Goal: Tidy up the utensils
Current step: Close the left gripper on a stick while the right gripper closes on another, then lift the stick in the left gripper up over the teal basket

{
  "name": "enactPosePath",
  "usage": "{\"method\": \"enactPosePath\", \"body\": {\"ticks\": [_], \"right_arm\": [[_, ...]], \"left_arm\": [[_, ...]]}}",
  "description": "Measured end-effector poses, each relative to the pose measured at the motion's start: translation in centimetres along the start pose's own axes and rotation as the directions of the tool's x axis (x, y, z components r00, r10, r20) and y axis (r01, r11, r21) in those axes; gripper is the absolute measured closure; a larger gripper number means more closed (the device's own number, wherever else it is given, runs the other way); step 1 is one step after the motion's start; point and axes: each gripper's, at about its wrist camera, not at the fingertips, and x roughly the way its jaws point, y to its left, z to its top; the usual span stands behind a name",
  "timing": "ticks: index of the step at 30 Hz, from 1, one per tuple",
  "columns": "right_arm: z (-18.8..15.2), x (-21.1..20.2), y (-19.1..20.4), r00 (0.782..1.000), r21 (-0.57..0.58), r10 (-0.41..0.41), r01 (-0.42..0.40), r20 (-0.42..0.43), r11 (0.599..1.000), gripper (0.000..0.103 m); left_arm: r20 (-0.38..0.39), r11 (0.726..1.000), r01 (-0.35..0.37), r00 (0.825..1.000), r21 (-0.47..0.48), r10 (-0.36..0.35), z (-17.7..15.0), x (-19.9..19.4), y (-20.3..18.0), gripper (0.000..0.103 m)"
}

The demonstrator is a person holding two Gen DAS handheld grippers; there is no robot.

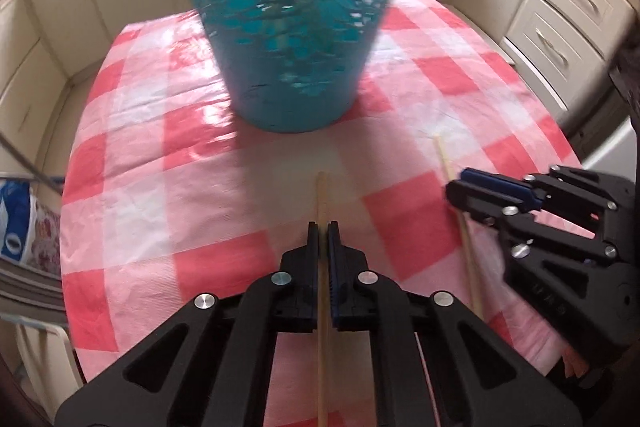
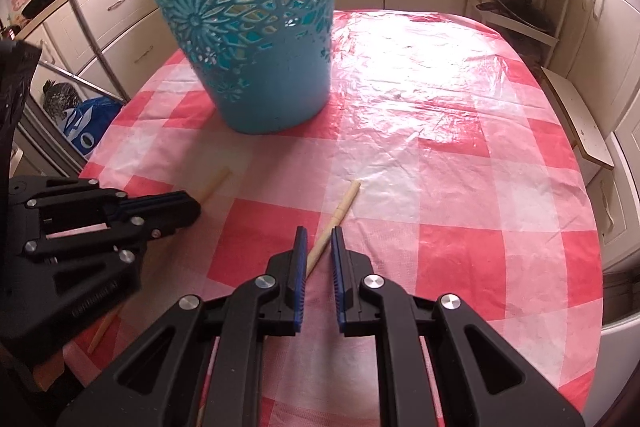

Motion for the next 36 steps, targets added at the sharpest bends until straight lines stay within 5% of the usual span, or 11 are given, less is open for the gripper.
{"method": "enactPosePath", "body": {"ticks": [2,6,10,19,27,33,35,36], "right_arm": [[0.2,0.0,-0.5,1.0,0.026,-0.01,0.01,0.002,1.0,0.08],[0.6,0.6,-0.7,1.0,0.03,-0.014,0.014,0.001,0.999,0.08],[0.9,0.8,0.1,1.0,-0.008,0.019,-0.019,-0.006,1.0,0.096],[0.6,1.0,1.6,1.0,-0.095,0.006,-0.008,-0.021,0.995,0.096],[0.6,1.0,1.8,1.0,-0.103,0.013,-0.015,-0.02,0.995,0.097],[0.7,1.1,1.2,0.999,-0.051,0.041,-0.043,-0.024,0.998,0.097],[0.7,1.0,1.1,0.999,-0.04,0.047,-0.048,-0.025,0.998,0.097],[0.7,1.0,1.0,0.998,-0.037,0.049,-0.05,-0.025,0.998,0.097]], "left_arm": [[-0.008,1.0,-0.007,1.0,-0.016,0.007,0.1,0.0,0.5,0.098],[-0.02,1.0,-0.014,1.0,-0.003,0.014,0.2,0.1,0.6,0.098],[-0.011,1.0,-0.01,1.0,0.013,0.011,0.3,0.1,0.5,0.099],[-0.031,0.998,0.014,0.999,-0.054,-0.016,0.4,-0.2,3.2,0.098],[-0.014,0.996,-0.05,0.999,0.075,0.051,0.3,-0.2,1.6,0.099],[0.078,0.987,0.101,0.991,0.127,-0.111,1.2,-4.3,0.6,0.099],[0.169,0.973,0.181,0.964,0.141,-0.204,2.0,-7.3,0.7,0.099],[0.238,0.964,0.228,0.937,0.138,-0.256,2.7,-9.4,1.0,0.099]]}}
